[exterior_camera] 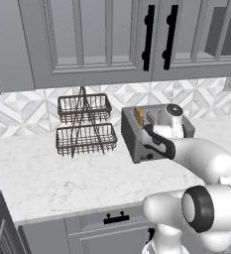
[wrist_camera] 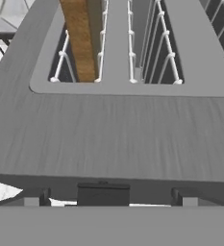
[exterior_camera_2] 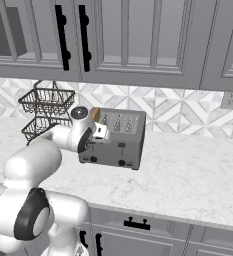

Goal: Start the toaster. Once the lever pops up, take the bread to the plate on the dining counter.

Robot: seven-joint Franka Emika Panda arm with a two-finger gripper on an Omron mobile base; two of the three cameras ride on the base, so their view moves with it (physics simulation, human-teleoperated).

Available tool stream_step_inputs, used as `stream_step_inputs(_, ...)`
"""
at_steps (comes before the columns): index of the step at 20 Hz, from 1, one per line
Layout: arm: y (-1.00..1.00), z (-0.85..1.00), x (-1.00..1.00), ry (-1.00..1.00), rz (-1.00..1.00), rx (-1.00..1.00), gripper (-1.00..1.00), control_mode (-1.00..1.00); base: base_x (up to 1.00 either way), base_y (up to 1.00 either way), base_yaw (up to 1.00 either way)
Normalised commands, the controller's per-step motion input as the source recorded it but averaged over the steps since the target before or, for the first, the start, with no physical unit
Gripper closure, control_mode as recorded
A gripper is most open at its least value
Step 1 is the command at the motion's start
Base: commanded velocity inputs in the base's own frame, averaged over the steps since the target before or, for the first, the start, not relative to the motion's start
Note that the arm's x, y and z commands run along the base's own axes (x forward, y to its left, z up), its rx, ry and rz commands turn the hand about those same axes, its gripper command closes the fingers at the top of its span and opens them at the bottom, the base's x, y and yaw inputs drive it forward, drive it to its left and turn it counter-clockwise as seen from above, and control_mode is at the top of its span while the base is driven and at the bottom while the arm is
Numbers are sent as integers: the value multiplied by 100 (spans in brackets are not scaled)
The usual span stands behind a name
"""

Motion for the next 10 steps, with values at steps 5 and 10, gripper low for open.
stream_step_inputs(5,0,-19,8,0,0,-1,-100,-100,0,0,0)
stream_step_inputs(10,0,-9,16,0,0,0,-100,-100,0,0,0)
